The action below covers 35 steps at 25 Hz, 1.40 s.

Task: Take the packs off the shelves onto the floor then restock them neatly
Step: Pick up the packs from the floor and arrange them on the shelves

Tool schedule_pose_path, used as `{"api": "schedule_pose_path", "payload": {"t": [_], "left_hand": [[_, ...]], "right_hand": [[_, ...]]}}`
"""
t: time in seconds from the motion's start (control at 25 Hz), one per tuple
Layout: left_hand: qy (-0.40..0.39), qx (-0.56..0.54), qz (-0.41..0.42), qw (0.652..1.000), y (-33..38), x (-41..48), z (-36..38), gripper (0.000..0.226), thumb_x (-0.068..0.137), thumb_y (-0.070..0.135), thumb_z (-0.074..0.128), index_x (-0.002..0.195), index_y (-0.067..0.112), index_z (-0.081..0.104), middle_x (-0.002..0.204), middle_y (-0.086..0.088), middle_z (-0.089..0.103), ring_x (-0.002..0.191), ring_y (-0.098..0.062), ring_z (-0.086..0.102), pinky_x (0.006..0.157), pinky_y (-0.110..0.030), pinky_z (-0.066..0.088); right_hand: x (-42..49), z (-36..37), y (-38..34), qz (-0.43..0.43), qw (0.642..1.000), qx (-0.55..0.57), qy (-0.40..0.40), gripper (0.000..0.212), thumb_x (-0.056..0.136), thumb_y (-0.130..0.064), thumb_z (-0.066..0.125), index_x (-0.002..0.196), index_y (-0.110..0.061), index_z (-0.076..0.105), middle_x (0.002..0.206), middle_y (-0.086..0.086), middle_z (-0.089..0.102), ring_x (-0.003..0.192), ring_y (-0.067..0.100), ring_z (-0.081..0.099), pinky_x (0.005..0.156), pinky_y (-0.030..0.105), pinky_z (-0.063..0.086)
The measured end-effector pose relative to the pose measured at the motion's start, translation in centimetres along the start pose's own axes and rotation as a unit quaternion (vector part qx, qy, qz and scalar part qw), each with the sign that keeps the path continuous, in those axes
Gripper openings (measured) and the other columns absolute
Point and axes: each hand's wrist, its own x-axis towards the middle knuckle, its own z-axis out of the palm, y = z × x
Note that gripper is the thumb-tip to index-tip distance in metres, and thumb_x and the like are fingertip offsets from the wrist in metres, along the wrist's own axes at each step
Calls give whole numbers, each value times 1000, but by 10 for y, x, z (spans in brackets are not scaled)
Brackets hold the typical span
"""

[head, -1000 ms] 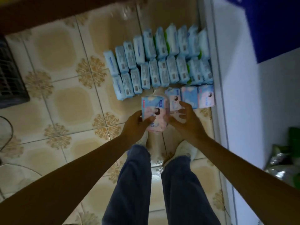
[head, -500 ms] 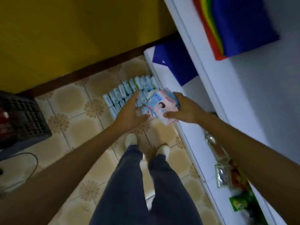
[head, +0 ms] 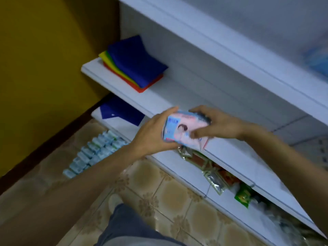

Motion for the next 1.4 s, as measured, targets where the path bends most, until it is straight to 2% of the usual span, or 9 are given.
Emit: {"api": "schedule_pose_path", "payload": {"t": [0.16,0.28,0.44,0.56,0.72,0.8,1.04,1.28,1.4], "left_hand": [[102,-110,110,983,99,6,53,69,66,43,79,125,34,45,118,12,61,108,-10,60,89,-25,50],[139,-155,129,970,170,10,101,51,72,31,83,112,25,53,108,8,64,100,-5,61,82,-17,48],[129,-205,141,960,231,11,142,43,75,20,80,109,24,54,104,16,63,93,8,61,74,-6,45],[90,-184,176,963,260,23,155,45,76,27,78,112,29,51,111,16,61,101,6,59,76,-6,45],[111,67,290,948,267,67,164,69,74,63,66,129,24,54,121,9,60,109,-6,52,89,-22,38],[118,119,310,936,266,94,169,73,73,67,60,131,22,54,121,9,62,107,-8,53,91,-26,34],[66,31,274,959,279,198,189,64,78,51,72,134,28,49,123,13,60,96,-1,58,80,-22,52],[19,51,209,976,269,300,206,68,80,40,73,139,24,41,131,5,55,110,-14,58,83,-26,50],[74,38,164,983,259,312,206,87,73,32,82,143,20,31,133,-1,46,117,-12,47,91,-26,45]], "right_hand": [[-113,-13,57,-66,909,226,345,54,82,-22,73,128,-27,47,128,-4,51,109,1,54,85,12,48],[-175,-4,93,-99,834,289,460,62,83,-37,71,135,-23,41,127,-8,52,108,-9,53,87,11,44],[-219,-7,125,-120,816,280,491,88,78,-38,77,146,-28,23,139,-9,47,124,0,49,102,25,43],[-236,-24,138,-132,783,269,545,74,80,-18,76,141,-23,35,133,-11,52,120,3,52,101,28,45],[-243,-55,164,-138,750,255,594,61,80,-11,75,130,-27,45,122,-19,57,114,3,55,91,17,48],[-239,-76,175,-133,756,245,592,60,80,-14,75,129,-33,45,121,-22,57,113,0,55,88,14,48],[-182,-162,210,-123,767,223,588,64,79,-25,76,135,-25,44,121,-24,55,111,0,57,86,20,53],[-103,-232,251,-68,801,219,552,51,83,-25,73,122,-34,43,110,-27,56,101,-3,60,86,29,56],[-88,-235,263,-48,816,238,524,53,82,-16,73,118,-36,40,106,-24,56,87,-11,61,69,12,52]]}}
